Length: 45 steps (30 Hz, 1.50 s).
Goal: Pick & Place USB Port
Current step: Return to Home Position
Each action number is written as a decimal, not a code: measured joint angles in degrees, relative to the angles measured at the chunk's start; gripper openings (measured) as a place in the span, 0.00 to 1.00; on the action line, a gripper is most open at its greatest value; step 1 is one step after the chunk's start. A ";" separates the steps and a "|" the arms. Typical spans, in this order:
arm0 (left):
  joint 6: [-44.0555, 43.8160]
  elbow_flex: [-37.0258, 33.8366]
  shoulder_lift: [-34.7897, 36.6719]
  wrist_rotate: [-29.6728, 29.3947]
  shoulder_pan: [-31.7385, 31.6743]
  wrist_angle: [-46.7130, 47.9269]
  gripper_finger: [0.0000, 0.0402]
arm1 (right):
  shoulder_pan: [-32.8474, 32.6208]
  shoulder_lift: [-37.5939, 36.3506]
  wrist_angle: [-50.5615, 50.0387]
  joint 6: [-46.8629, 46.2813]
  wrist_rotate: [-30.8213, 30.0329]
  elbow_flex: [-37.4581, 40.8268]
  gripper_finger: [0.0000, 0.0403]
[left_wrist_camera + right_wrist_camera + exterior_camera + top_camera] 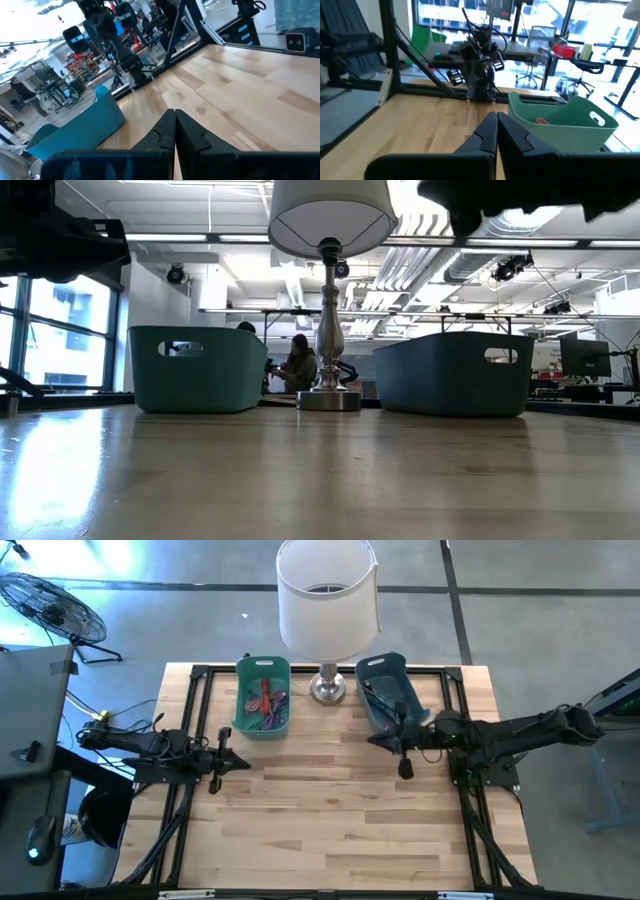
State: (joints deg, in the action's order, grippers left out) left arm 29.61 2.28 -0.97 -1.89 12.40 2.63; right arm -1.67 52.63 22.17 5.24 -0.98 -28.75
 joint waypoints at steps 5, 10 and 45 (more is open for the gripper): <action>-0.05 0.00 -0.02 0.08 0.00 0.12 0.00 | 0.00 -3.98 6.40 -0.31 0.29 9.11 0.00; -0.42 -0.01 -0.15 0.08 0.00 0.19 0.00 | 0.00 -6.20 9.90 -0.36 0.31 14.90 0.00; -4.26 -0.41 -7.52 -7.33 -0.02 -3.35 0.00 | 0.00 -8.03 17.16 -4.99 0.36 28.22 0.00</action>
State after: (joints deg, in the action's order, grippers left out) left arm 25.34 1.87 -8.49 -9.22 12.38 -0.72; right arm -1.67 44.60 39.33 0.25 -0.62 -0.54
